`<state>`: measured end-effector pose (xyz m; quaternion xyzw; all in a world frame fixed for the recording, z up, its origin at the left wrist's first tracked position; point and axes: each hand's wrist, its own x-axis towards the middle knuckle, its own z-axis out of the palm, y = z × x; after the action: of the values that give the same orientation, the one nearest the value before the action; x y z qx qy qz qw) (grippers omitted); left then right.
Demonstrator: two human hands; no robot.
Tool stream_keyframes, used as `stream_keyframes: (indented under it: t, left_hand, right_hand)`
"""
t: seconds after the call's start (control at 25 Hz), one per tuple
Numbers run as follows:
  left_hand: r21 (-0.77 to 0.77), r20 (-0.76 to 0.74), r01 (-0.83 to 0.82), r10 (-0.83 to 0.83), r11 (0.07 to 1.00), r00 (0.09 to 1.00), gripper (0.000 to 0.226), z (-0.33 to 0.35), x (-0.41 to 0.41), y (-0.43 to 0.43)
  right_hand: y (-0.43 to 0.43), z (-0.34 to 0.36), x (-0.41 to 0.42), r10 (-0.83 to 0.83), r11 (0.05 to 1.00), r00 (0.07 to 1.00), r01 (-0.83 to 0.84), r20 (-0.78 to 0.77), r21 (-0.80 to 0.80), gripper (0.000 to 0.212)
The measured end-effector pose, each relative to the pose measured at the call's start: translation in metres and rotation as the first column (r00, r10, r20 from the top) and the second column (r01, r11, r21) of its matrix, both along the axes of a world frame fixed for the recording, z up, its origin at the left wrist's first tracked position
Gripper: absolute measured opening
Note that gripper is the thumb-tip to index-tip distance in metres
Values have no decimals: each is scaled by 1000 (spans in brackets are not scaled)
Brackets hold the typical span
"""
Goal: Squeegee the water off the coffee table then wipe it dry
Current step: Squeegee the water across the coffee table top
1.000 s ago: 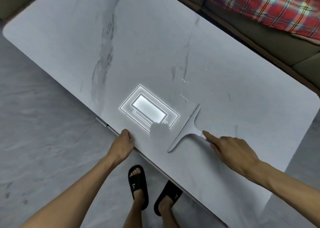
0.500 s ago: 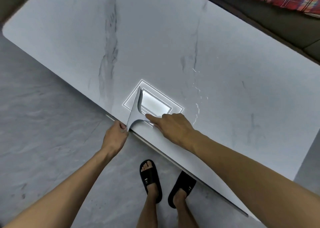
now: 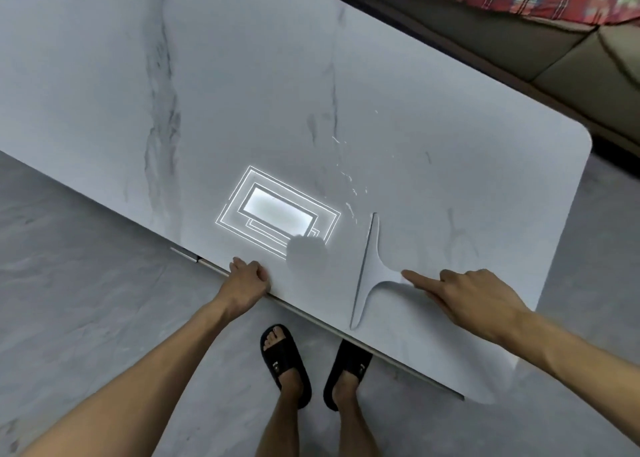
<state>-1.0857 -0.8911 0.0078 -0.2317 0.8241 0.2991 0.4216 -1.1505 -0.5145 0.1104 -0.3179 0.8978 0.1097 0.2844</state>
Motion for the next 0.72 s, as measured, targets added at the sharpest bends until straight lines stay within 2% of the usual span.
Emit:
stream_keyframes:
  t: [0.08, 0.24, 0.36, 0.6, 0.72]
  left_hand:
    - [-15, 21, 16, -16, 1000, 1000, 23, 1, -1, 0]
    - [-15, 51, -32, 33, 999, 998, 13, 7, -6, 0]
    - [-7, 56, -48, 49, 999, 997, 11, 10, -7, 1]
    - [69, -10, -38, 39, 997, 999, 9, 25, -7, -8]
    - [38, -58, -54, 56, 998, 997, 11, 36, -12, -18]
  right_hand:
    - [-6, 5, 3, 15, 1000, 1000, -15, -15, -1, 58]
    - [-78, -12, 11, 106, 982, 994, -101, 29, -157, 49]
    - [-108, -27, 12, 160, 973, 986, -150, 43, -176, 52]
    - [-34, -10, 1, 48, 997, 997, -44, 65, -61, 52]
    - [-14, 13, -10, 38, 999, 998, -39, 40, 27, 50]
